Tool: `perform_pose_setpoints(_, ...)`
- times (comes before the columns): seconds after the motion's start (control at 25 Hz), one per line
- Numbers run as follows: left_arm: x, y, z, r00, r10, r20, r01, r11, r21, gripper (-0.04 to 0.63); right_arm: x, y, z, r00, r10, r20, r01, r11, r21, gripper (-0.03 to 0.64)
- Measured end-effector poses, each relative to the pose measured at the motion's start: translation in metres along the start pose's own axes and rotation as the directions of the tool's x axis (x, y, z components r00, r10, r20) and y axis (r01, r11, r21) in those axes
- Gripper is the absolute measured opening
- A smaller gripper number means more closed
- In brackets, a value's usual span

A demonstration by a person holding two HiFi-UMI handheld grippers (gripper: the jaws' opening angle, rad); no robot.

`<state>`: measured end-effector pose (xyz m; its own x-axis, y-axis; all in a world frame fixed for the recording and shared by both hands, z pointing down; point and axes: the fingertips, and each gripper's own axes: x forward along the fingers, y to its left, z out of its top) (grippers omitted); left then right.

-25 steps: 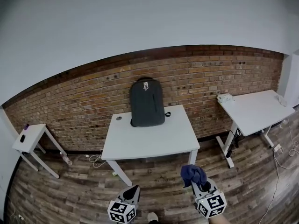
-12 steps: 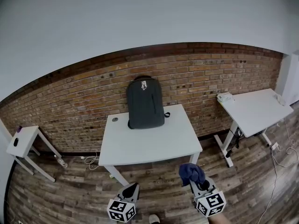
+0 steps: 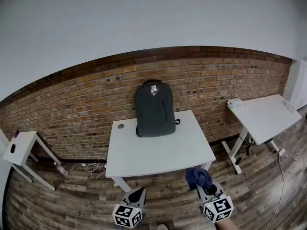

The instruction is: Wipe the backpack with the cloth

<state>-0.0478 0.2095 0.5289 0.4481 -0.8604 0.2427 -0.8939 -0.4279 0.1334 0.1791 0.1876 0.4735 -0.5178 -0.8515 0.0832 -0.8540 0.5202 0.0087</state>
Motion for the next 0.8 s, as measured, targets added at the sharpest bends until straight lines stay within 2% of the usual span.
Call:
perform_pose_setpoints(0.4, 0.011, 0.055, 0.025, 0.997, -0.063, 0.050, 0.062, 0.998, 0.019, -0.018, 0.062, 0.029, 0.013, 0.999, -0.045, 0.017, 0.045, 0.999, -0.023, 0.054)
perform_pose_setpoints(0.8, 0.021, 0.106, 0.025, 0.997, -0.061, 0.041, 0.061, 0.998, 0.006, -0.018, 0.104, 0.046, 0.013, 0.999, -0.054, 0.005, 0.054, 0.998, -0.026, 0.054)
